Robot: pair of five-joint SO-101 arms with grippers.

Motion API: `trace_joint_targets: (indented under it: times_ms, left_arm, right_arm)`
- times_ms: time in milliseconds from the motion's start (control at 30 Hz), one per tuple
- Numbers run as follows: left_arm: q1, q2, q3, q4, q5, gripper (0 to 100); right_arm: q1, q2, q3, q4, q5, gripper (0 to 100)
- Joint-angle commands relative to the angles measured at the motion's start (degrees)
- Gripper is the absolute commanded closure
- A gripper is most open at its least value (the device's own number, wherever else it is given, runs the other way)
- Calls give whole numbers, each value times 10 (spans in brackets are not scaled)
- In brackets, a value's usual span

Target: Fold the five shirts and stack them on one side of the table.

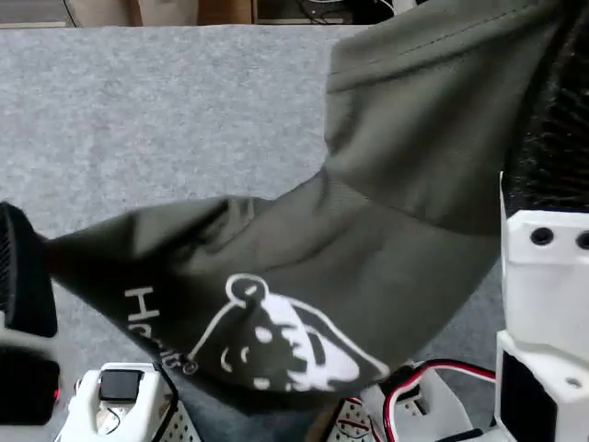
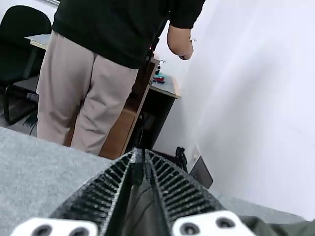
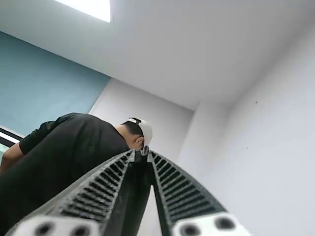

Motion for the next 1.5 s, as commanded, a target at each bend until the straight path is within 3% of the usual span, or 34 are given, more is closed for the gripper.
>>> trace_joint_targets:
  times_ms: [0,233,367,467,600,700,800,1100,1467]
  left_arm:
    - [7,7,42,-11,-4,981]
    - [7,29,173,-25,-5,981]
    - [4,49,304,-107,-5,981]
    - [3,75,449,-242,-5,981]
    - [1,137,606,-486,-4,981]
    - [-22,200,658,-656,0,981]
    - [-41,273,647,-731,0,981]
    - [-136,413,545,-733,1,981]
    - [-189,413,505,-579,-4,981]
  right_arm:
    - [-6,10,19,9,4,995]
    - [-6,12,153,5,5,995]
    - [-6,13,268,-1,5,995]
    - [-4,14,377,-62,5,995]
    - [-2,15,522,-186,5,995]
    - [7,36,587,-254,11,995]
    - [33,80,599,-294,9,995]
    - [69,168,598,-359,8,995]
    - [28,174,586,-346,-75,995]
